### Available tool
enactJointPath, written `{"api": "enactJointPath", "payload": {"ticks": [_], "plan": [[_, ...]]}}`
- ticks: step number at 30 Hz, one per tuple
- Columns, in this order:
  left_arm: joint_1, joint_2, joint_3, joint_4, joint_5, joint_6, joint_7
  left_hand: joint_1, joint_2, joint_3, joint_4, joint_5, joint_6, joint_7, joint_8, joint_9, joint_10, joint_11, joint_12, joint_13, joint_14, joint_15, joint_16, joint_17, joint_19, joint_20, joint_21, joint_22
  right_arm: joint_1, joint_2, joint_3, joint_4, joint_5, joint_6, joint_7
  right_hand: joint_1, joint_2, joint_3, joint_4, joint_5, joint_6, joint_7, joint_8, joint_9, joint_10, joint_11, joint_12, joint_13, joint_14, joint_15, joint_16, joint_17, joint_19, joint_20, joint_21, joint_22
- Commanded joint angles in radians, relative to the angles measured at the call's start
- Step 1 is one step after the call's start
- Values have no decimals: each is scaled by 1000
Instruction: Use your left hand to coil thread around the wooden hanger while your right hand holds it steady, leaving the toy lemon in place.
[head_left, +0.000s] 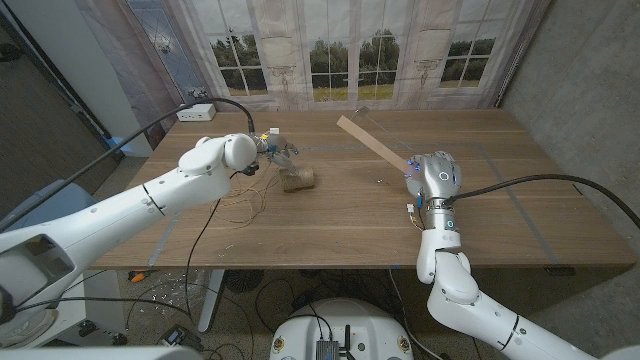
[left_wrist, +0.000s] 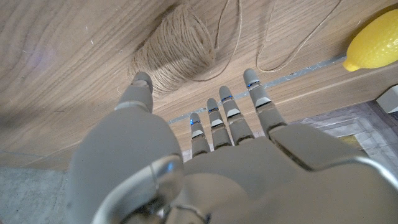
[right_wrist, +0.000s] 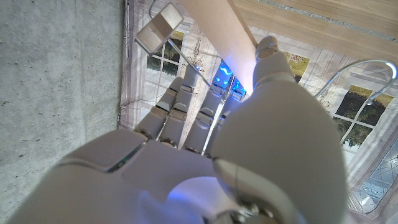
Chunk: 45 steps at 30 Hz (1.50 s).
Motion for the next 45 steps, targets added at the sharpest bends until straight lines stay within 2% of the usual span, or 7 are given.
{"api": "enactJointPath", "payload": {"ticks": [1,18,25,29,34,39,45], "plan": [[-77,-56,71,49,87,-23,-151,23,5,-15,5,-5,13,10,3,5,25,3,9,5,52,-16,20,3,74,-31,28,-1,-26,5,19,-9,13,12,-40,140,140,-3,5,6,41,12,5,43,36,-28,19,191,30,-195,-4,7,6,-28,9,3],[-89,-125,128,129,225,-50,-218,55,13,-26,5,-9,24,30,1,5,36,-2,7,8,49,-16,15,3,104,-36,39,-1,-25,0,17,-14,14,12,-30,147,139,-8,5,7,46,13,1,41,38,-26,24,185,39,-195,-14,21,6,-26,14,2],[-70,-141,141,144,301,-45,-200,142,58,-3,-10,-12,58,50,10,6,76,-7,16,7,164,-59,55,4,179,-69,69,-1,-20,-3,13,-15,11,6,-16,149,139,-10,5,8,46,11,0,42,36,-26,26,184,41,-195,-19,27,2,-27,15,2],[-36,-149,127,151,333,-38,-142,256,103,27,-20,-23,165,73,42,10,177,-18,53,18,268,-96,97,13,248,-114,110,4,-17,-5,11,-14,10,8,-11,149,139,-11,6,8,45,12,0,43,34,-26,28,187,42,-195,-22,29,2,-27,15,1],[-5,-164,104,185,332,-34,-90,331,144,54,-12,-26,340,106,96,17,313,-31,105,36,420,-129,143,13,338,-173,173,10,-16,-5,12,-11,12,12,-13,152,139,-12,5,9,46,12,-1,43,36,-25,29,184,45,-196,-26,35,2,-26,17,1],[14,-180,92,222,324,-32,-46,477,191,80,-22,-22,618,148,200,46,524,-32,197,88,584,-149,242,85,378,-217,268,27,-16,-6,13,-11,13,12,-10,155,140,-13,5,9,46,12,-2,43,34,-26,30,184,46,-195,-29,40,2,-26,18,1],[58,-178,43,228,273,-46,60,550,204,82,-16,-22,708,190,239,65,599,-12,265,159,696,-172,294,151,422,-259,369,44,-13,-7,12,-10,12,13,-8,155,140,-15,6,9,48,12,-3,43,35,-26,31,181,47,-195,-33,44,1,-27,20,1]]}}
